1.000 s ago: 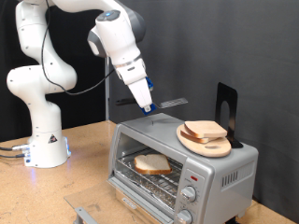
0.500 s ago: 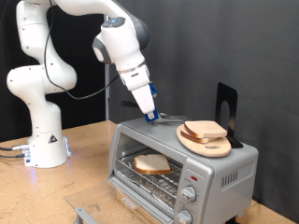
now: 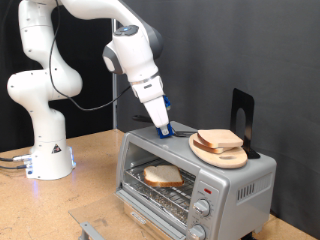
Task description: Make a piece of toast with the oven
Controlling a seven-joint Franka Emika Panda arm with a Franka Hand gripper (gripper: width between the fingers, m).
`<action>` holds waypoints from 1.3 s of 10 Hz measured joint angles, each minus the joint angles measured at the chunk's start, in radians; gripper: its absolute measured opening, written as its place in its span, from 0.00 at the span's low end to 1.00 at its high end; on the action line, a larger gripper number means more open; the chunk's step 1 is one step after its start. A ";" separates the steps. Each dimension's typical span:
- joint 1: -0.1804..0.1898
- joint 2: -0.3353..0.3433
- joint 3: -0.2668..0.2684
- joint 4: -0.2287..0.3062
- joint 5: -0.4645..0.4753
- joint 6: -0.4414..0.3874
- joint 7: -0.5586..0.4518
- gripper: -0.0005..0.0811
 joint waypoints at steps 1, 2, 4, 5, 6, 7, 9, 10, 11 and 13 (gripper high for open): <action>0.004 0.008 0.022 -0.017 0.003 0.102 -0.023 0.99; 0.018 0.017 0.036 -0.033 0.025 0.193 -0.053 1.00; 0.046 0.021 0.040 -0.051 0.058 0.272 -0.091 1.00; 0.048 0.021 0.043 -0.053 0.058 0.279 -0.091 1.00; 0.053 0.021 0.046 -0.055 0.061 0.289 -0.091 1.00; 0.060 0.021 0.046 -0.057 0.066 0.294 -0.091 1.00; 0.065 0.022 0.065 -0.071 0.057 0.294 -0.088 1.00; 0.065 0.018 0.082 -0.073 0.053 0.298 -0.082 1.00; 0.065 0.012 0.095 -0.077 0.053 0.298 -0.082 1.00; 0.063 -0.002 0.119 -0.086 0.044 0.299 -0.076 1.00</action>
